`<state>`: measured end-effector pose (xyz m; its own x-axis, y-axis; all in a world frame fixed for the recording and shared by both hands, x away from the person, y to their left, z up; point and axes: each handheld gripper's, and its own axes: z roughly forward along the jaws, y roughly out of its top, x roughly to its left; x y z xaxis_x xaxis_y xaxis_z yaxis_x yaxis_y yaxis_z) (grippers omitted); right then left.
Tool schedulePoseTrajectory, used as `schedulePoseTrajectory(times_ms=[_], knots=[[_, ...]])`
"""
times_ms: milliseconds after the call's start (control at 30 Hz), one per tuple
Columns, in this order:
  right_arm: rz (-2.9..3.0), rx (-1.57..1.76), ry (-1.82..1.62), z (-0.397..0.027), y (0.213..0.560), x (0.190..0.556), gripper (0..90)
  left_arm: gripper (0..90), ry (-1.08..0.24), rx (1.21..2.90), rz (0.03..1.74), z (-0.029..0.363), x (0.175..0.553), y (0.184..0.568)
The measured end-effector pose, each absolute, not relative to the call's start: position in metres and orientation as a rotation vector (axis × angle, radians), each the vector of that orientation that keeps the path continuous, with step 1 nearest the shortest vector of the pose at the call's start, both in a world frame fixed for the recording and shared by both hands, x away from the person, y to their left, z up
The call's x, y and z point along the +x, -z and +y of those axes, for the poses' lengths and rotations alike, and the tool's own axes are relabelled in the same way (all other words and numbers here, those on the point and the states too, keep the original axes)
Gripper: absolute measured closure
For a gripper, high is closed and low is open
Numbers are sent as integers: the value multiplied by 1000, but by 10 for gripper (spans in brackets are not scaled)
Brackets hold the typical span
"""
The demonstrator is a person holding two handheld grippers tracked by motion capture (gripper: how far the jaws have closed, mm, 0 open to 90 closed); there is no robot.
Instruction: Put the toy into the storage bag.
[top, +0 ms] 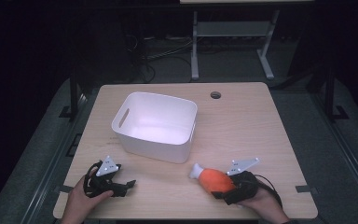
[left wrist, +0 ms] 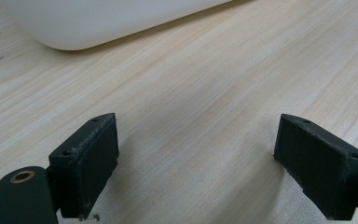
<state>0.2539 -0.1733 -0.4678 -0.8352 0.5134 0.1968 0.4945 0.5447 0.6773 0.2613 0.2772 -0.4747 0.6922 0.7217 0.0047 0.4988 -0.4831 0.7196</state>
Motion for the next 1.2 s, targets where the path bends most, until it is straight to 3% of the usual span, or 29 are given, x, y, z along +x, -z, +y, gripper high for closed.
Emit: schedulePoseTrajectory(times_ms=[1200], knots=[[2673, 785, -1260, -197, 428, 271, 248, 129, -400, 2185, 929, 277, 261, 475]])
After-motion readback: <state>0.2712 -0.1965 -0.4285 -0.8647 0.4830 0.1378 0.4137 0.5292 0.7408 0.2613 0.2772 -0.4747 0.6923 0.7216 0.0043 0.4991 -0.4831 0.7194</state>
